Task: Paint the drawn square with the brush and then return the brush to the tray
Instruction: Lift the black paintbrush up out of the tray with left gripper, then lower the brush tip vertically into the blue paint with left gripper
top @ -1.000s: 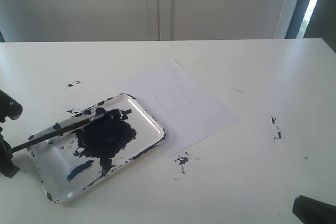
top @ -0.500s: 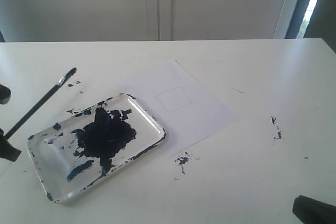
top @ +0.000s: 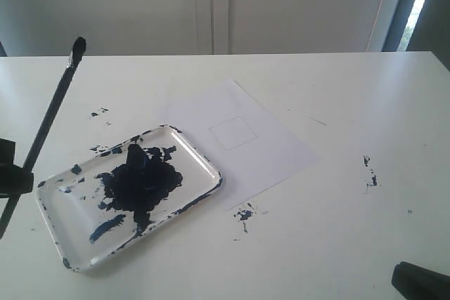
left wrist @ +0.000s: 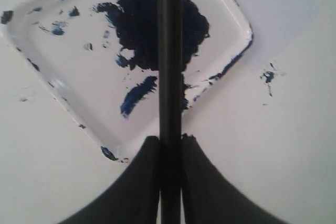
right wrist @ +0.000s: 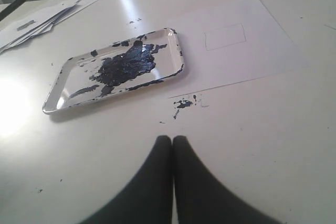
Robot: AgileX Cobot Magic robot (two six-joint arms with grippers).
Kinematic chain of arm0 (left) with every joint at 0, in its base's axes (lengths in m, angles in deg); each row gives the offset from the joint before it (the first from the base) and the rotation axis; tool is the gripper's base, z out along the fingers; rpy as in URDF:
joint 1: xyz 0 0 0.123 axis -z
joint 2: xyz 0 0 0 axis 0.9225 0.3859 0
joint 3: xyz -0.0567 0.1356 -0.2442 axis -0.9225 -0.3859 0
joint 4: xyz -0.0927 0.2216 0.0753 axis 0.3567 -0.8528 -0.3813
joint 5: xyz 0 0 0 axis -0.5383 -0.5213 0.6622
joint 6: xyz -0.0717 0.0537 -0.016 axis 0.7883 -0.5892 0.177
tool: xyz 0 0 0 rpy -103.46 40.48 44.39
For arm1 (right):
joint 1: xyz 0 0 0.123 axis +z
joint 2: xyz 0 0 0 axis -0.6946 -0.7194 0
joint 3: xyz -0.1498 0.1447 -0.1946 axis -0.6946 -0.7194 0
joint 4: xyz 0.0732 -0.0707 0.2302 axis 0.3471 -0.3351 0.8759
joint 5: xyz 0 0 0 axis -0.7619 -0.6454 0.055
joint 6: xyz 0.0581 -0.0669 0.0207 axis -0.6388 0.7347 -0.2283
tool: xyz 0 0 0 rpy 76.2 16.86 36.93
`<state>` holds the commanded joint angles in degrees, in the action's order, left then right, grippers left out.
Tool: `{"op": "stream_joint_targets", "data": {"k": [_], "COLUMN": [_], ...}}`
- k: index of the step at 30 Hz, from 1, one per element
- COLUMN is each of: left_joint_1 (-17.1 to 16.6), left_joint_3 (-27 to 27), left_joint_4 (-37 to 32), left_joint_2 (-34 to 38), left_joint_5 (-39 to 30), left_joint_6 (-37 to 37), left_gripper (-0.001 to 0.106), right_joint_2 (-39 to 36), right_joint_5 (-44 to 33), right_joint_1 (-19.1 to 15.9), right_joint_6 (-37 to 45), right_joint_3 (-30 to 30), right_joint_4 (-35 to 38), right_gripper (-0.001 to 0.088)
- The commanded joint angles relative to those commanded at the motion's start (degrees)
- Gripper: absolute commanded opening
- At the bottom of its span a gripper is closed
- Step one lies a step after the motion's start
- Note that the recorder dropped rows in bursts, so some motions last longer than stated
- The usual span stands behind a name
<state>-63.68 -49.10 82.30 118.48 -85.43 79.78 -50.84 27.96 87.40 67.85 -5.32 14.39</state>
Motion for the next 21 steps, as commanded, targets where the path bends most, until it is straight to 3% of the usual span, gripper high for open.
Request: {"op": "stream_joint_targets", "data": {"k": [4,9,21], "left_joint_1": [0.27,3.49,11.98], "left_joint_3": [-0.84,-7.11,-21.30], "left_joint_4": [2.16,5.92,14.07], "left_joint_2": [-3.33,-4.87,-5.81], "left_joint_5": [-4.32,-2.74,13.46], "left_joint_6": [0.00,0.23,0.26], "left_gripper": [0.000,0.000,0.000], "right_joint_2": [0.00,0.00,0.00], "right_joint_5": [0.00,0.00,0.00], "right_joint_1": [0.00,0.00,0.00], "right_joint_6": [0.00,0.00,0.00], "right_joint_3": [0.00,0.00,0.00], "right_joint_4": [0.00,0.00,0.00], "right_gripper": [0.0000,0.0000,0.0000]}}
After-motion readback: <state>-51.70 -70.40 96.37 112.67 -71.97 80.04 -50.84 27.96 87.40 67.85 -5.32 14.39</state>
